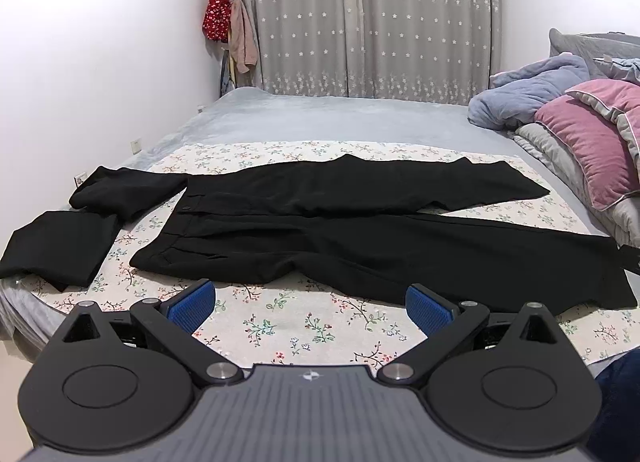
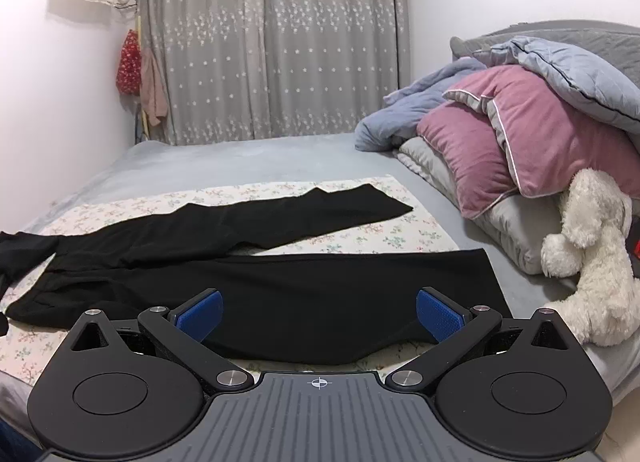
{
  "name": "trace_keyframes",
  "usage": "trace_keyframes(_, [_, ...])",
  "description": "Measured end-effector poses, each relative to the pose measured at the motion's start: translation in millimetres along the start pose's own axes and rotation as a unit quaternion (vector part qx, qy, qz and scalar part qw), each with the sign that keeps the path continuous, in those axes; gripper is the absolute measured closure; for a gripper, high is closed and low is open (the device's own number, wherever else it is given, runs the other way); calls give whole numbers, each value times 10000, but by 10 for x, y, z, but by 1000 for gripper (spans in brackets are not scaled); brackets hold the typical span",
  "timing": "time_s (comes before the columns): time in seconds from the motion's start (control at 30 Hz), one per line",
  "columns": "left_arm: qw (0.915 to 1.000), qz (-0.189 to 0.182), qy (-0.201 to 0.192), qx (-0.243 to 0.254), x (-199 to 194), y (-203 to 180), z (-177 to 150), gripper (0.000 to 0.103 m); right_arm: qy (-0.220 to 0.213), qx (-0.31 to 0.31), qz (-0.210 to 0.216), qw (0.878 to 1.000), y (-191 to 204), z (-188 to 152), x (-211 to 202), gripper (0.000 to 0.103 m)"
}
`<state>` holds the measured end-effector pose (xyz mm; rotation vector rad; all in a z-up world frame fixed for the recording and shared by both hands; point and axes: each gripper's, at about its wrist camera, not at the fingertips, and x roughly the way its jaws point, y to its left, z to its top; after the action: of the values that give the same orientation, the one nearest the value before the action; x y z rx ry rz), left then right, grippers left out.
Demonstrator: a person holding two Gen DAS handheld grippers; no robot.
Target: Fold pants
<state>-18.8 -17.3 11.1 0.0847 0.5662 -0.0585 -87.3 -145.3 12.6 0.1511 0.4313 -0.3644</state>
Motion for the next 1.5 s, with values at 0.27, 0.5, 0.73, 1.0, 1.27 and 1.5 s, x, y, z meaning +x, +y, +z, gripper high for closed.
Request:
trace_keyframes(0.27, [10000,-24,69,-23,7,-38,17,0,50,-46,-43,10000,0,-24,17,0])
trace_keyframes(0.5, [9999,-24,146,-28,33,-47,5,0,82,-97,-44,9999,13,-37,47,0])
trace_keyframes(0.73, [9999,-21,168,-33,24,-56,-1,0,109,-181,-108,9997,32,-58,70,0])
trace_keyframes(1.0, [9998,-47,200,-5,33,-67,7,0,131,-227,-132,9996,44,-69,91,0])
trace_keyframes(1.27, [9997,-76,224,6,34,-58,10,0,183,-280,-130,9994,57,-83,122,0])
trace_keyframes(1.5, [9996,-74,264,-44,69,-35,14,0,196,-334,-135,9992,48,-85,126,0])
